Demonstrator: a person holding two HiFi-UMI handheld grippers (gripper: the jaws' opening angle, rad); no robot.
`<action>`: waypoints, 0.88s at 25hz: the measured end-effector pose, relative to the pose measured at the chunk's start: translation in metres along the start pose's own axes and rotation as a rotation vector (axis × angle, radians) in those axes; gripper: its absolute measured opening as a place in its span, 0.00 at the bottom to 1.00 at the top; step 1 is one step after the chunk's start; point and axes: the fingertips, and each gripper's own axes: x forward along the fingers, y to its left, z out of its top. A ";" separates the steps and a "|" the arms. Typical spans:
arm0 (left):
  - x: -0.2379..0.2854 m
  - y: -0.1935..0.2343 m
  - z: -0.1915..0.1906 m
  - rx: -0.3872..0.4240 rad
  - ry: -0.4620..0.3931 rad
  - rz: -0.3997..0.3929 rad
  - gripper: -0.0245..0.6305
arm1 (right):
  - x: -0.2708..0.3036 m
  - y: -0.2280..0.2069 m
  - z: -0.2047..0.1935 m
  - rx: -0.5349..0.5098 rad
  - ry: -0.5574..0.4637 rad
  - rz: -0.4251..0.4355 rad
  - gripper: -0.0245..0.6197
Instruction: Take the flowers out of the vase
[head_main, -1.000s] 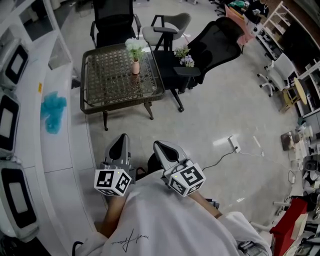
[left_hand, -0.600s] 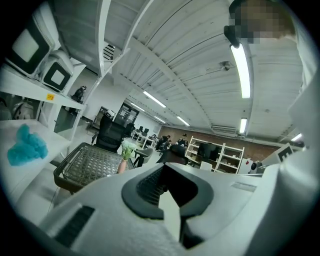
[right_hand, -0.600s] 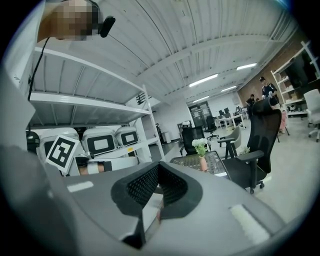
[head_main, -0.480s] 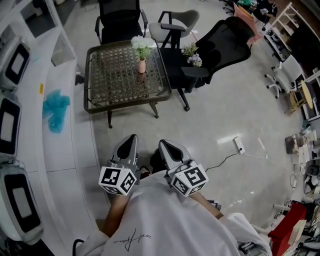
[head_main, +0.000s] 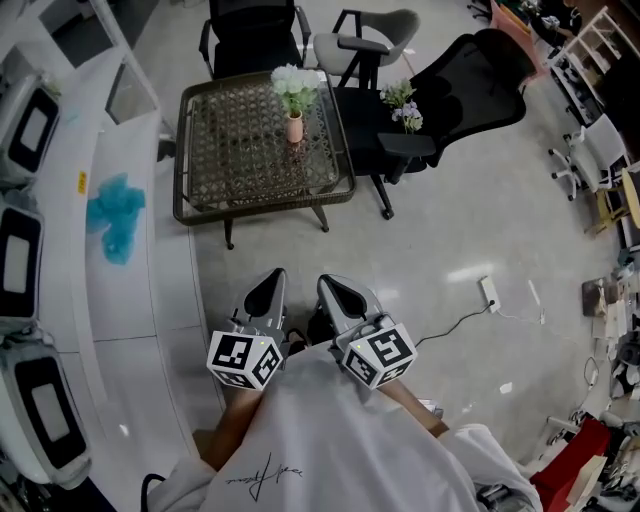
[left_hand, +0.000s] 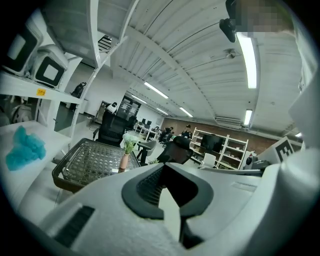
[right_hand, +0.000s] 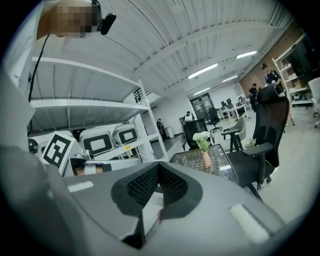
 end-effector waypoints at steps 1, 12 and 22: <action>0.005 0.001 0.001 -0.001 0.002 0.001 0.04 | 0.004 -0.004 0.002 0.002 0.002 0.003 0.05; 0.072 -0.014 0.003 0.008 0.068 -0.026 0.04 | 0.032 -0.062 0.023 0.018 0.044 -0.008 0.05; 0.115 -0.026 0.019 0.016 0.044 -0.010 0.04 | 0.043 -0.107 0.042 -0.013 0.072 -0.002 0.05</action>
